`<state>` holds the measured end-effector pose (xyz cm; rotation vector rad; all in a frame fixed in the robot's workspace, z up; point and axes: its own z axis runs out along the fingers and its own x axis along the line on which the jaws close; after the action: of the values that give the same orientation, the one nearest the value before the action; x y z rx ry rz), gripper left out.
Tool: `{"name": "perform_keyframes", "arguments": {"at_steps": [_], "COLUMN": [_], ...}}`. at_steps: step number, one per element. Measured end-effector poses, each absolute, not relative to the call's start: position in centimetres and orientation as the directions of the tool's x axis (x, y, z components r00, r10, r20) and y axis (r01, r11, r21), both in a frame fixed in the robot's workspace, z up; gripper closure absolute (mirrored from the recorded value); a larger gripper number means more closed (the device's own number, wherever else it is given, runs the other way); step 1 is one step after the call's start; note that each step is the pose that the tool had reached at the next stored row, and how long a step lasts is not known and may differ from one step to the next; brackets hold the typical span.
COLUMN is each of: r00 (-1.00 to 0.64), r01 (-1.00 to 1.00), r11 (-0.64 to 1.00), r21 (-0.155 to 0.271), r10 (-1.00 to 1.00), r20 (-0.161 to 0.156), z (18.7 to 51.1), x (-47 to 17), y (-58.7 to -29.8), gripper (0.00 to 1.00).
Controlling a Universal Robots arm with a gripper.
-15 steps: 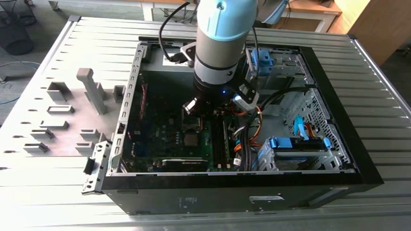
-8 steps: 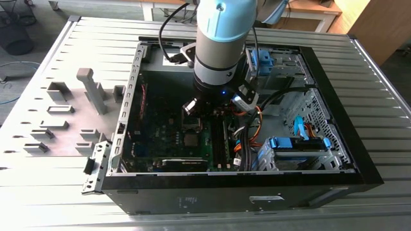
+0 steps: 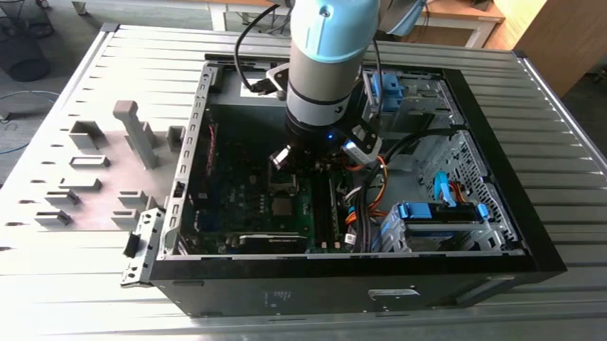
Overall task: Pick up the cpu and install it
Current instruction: 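Close the cpu cover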
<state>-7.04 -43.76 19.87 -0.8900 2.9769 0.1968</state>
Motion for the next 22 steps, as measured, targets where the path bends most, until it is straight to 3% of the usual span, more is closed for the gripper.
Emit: {"name": "perform_keyframes", "arguments": {"at_steps": [22], "r00": [-0.836], "r01": [-0.549], "r11": [0.814], "r21": [0.192], "r10": [-0.536], "r20": [-0.119], "z": [20.45], "x": [-7.25], "y": [-43.78], "gripper": [0.89]}}
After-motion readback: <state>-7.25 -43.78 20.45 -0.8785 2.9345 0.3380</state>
